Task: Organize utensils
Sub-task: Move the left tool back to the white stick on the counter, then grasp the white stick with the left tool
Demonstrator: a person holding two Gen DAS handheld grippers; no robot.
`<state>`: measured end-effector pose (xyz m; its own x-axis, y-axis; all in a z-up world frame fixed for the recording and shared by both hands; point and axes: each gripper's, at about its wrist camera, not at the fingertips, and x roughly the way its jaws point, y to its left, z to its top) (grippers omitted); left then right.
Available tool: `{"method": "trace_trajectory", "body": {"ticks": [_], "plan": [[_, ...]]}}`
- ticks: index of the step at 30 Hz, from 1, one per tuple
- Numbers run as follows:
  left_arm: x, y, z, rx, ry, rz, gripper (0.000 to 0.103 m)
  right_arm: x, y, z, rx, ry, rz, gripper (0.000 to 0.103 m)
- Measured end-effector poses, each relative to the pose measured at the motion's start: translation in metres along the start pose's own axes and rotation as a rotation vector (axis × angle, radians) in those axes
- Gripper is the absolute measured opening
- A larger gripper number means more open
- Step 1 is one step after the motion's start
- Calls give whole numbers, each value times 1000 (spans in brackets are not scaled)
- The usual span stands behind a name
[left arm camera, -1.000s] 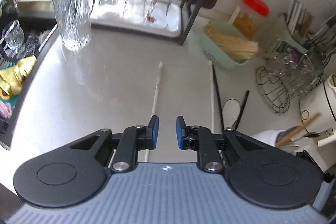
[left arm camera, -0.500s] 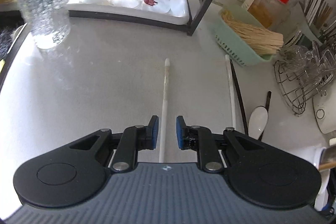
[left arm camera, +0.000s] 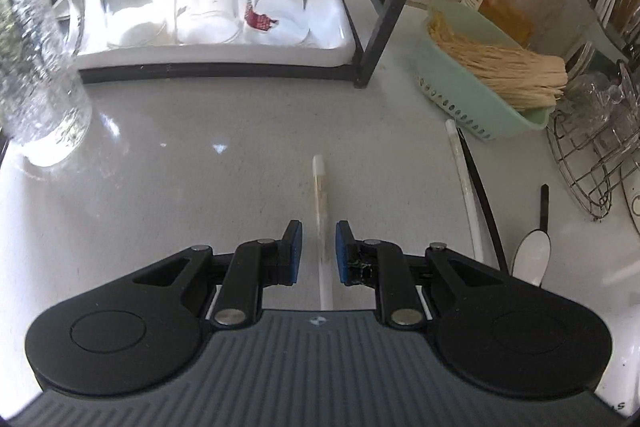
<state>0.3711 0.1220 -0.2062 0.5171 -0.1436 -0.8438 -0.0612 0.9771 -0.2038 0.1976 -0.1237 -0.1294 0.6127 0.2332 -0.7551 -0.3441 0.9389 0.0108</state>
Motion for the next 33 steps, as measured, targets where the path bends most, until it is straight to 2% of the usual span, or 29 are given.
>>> {"method": "trace_trajectory", "body": {"ticks": [13,22,28,33], "plan": [[16,-15,15,106,-8,28,21,-1,3,-1,35,-1,-32,91],[23,-27,31,129,64,99,20,-2,3,-1,34,0,-33,91],[28,-31,43,157,119,109,20,-2,3,-1,28,4,-28,91],[32,-39,47,203,128,108,18,-1,2,0,26,3,-26,91]]}}
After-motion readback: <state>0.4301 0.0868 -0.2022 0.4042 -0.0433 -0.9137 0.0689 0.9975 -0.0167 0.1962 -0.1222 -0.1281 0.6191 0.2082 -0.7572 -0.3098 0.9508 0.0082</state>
